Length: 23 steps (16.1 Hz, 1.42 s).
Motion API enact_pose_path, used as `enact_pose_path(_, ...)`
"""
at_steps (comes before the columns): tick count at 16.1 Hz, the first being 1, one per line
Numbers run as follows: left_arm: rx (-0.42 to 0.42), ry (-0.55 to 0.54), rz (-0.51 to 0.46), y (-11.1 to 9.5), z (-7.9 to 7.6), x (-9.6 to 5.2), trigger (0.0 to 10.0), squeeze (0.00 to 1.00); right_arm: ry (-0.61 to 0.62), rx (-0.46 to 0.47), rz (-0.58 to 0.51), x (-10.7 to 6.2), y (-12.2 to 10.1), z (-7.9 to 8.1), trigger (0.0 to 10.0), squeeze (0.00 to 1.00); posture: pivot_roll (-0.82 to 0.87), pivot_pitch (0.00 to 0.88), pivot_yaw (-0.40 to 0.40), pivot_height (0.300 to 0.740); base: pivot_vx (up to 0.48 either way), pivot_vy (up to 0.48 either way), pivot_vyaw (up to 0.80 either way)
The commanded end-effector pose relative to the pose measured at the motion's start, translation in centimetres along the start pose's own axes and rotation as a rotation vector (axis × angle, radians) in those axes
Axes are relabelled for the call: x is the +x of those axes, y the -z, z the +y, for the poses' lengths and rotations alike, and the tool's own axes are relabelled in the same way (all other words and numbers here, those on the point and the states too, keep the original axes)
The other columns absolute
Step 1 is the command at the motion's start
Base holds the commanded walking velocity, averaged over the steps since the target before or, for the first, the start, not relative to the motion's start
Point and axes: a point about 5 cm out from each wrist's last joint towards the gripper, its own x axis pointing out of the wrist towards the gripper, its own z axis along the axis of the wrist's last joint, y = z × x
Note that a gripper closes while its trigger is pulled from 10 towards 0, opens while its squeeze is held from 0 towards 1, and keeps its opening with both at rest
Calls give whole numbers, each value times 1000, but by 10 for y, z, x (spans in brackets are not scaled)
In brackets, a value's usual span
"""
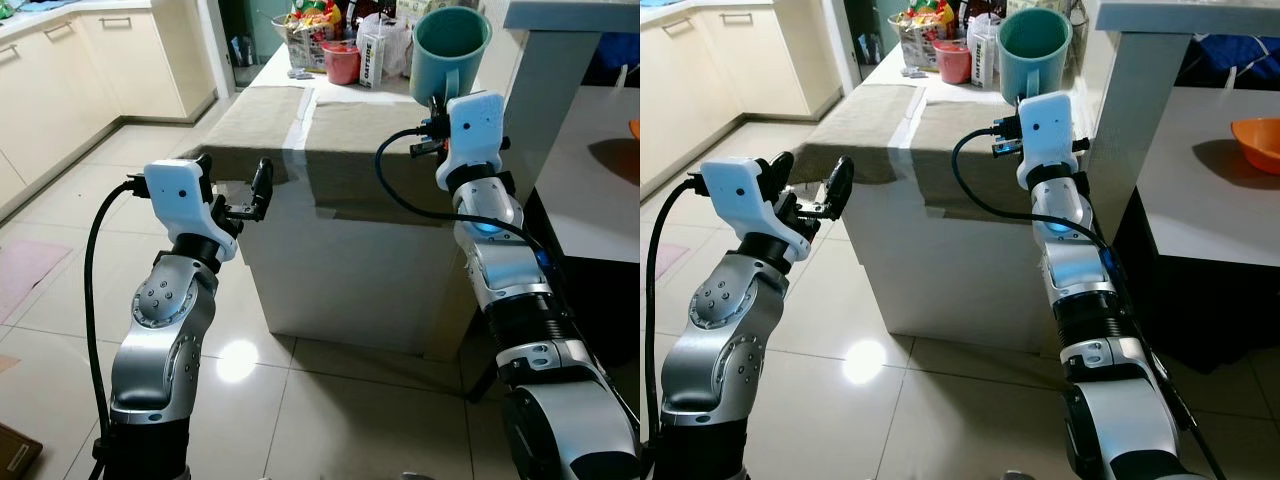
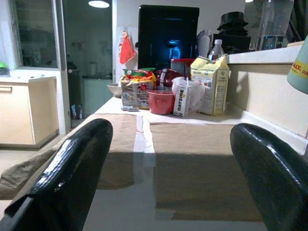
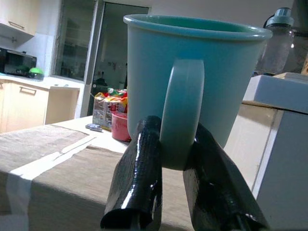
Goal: Setting the table
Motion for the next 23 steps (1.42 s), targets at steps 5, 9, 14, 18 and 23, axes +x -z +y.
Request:
enact_pose_path(5, 10, -4, -9, -2, 3, 2, 10000, 0, 7, 5, -18, 2, -4, 0, 0, 0, -106, 0, 92, 740, -213, 0, 0)
enact_pose_path(9, 4, -1, -4, -2, 2, 2, 10000, 0, 10, -1, -15, 1, -3, -2, 0, 0, -111, 0, 92, 740, 0, 0, 0)
enact_pose_path(14, 14, 20, -1, -1, 0, 3, 10000, 0, 14, 1, -21, 1, -4, -3, 0, 0, -115, 0, 95, 740, 0, -376, 0)
enact_pose_path(18, 17, 31, 0, -1, -2, 4, 10000, 0, 24, 21, -13, 0, -3, -4, 0, 0, -118, 0, 96, 740, 0, -480, -663)
enact_pose_path(23, 24, 35, 3, 0, -1, 5, 10000, 0, 19, 17, -15, 0, -3, -3, 0, 0, -120, 0, 97, 740, 0, -475, -669)
